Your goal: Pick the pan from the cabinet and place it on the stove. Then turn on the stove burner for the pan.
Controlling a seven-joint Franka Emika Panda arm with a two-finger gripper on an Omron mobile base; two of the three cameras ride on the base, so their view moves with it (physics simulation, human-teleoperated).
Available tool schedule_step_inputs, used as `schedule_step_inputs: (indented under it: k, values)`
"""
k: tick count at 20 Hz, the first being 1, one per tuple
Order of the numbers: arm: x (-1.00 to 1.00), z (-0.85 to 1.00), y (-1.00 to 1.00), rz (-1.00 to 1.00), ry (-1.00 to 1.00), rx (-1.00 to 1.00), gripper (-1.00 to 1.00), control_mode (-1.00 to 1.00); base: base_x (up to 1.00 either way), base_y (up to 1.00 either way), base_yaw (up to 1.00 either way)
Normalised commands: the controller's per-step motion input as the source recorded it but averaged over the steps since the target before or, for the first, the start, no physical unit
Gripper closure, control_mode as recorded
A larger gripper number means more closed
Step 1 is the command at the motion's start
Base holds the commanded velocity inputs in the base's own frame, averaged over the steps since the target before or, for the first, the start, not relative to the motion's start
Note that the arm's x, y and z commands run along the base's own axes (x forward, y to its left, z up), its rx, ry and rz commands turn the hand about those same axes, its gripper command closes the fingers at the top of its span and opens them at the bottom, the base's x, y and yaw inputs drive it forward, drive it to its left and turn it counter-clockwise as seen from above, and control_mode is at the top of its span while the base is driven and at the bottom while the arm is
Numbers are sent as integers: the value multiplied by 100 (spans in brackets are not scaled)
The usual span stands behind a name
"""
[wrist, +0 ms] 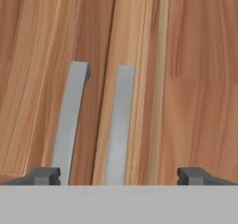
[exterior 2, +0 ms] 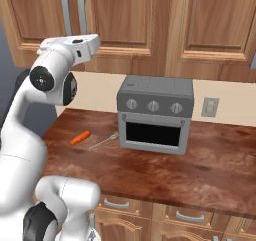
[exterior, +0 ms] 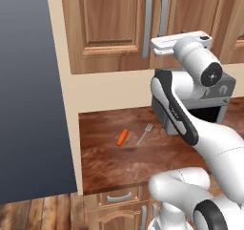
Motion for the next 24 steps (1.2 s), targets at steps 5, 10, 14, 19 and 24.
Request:
schedule_step_inputs:
  k: [5, 10, 14, 19, 24]
  values:
    - [42, 0, 0, 0, 0, 0, -100, -100, 0, 0, 0]
    - [30, 0, 0, 0, 0, 0, -100, -100, 0, 0, 0]
    - [30, 0, 0, 0, 0, 0, -100, -100, 0, 0, 0]
    - [29, 0, 2, 0, 0, 0, -100, -100, 0, 0, 0]
    - [29, 0, 3, 0, 0, 0, -100, -100, 0, 0, 0]
